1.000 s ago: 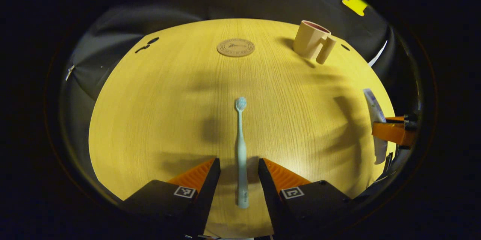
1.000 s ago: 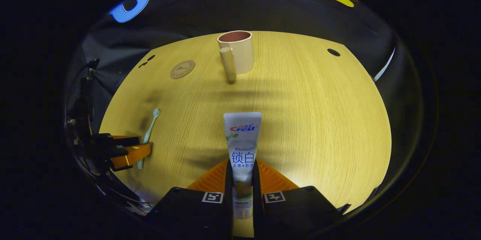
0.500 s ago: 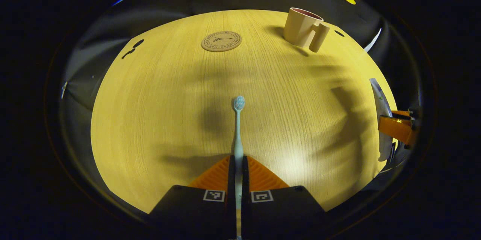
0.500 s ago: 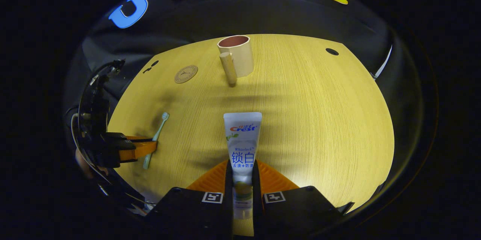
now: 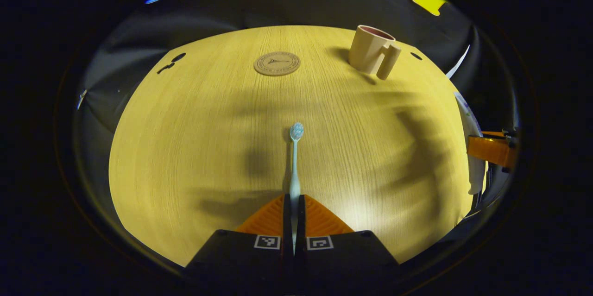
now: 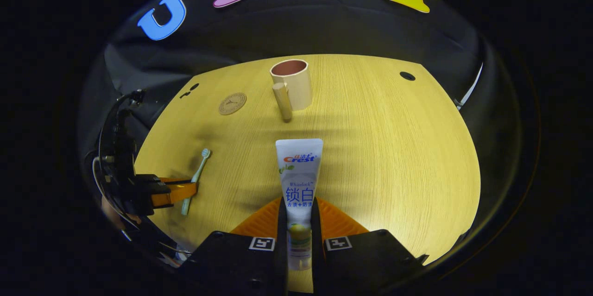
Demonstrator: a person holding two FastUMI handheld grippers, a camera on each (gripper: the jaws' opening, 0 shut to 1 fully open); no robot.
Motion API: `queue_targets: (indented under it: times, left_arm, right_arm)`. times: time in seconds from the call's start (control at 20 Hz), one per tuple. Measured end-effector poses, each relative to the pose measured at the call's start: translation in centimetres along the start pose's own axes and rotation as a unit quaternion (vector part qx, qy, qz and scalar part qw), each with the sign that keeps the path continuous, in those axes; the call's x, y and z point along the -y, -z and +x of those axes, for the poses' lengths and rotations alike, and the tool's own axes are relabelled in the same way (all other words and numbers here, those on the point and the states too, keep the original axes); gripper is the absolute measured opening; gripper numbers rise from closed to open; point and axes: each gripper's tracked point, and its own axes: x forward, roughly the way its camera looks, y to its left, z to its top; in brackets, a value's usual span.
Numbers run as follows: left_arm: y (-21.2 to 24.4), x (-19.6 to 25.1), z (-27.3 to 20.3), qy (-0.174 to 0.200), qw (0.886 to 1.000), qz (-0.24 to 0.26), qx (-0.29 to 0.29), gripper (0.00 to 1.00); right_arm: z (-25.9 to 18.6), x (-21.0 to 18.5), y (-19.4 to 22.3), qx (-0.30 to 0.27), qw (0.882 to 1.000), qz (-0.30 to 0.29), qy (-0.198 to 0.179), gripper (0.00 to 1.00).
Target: Put the toothbrush and toothpaste on the desktop into the cup, then pick up the cup and place it on the coaster on the desktop.
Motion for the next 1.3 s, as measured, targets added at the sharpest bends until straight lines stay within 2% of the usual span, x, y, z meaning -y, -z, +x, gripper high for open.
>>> queue_targets:
  times: [0.3,0.5,0.85,1.15,1.3]
  left_arm:
    - [-2.5,1.3,-3.2,0.03,0.997,-0.024,0.068,0.06]
    - [-4.8,2.4,-6.3,0.052,0.99,-0.03,0.127,0.06]
    - [-7.3,4.7,-10.8,0.079,0.979,-0.013,0.189,0.06]
    - [-10.3,4.6,-12.4,0.07,0.974,-0.019,0.215,0.06]
    - [-11.4,5.0,-12.2,0.077,0.971,-0.024,0.224,0.06]
  right_arm:
    - [-0.5,-0.2,-4.4,0.049,0.999,-0.008,0.0,0.25]
    - [-1.1,-0.6,-9.0,0.103,0.994,-0.024,0.003,0.24]
    - [-1.5,-1.7,-18.2,0.229,0.973,-0.024,0.005,0.24]
    - [-0.1,-2.2,-24.5,0.284,0.958,-0.033,-0.003,0.24]
    - [0.5,-2.4,-27.5,0.332,0.943,-0.032,-0.004,0.24]
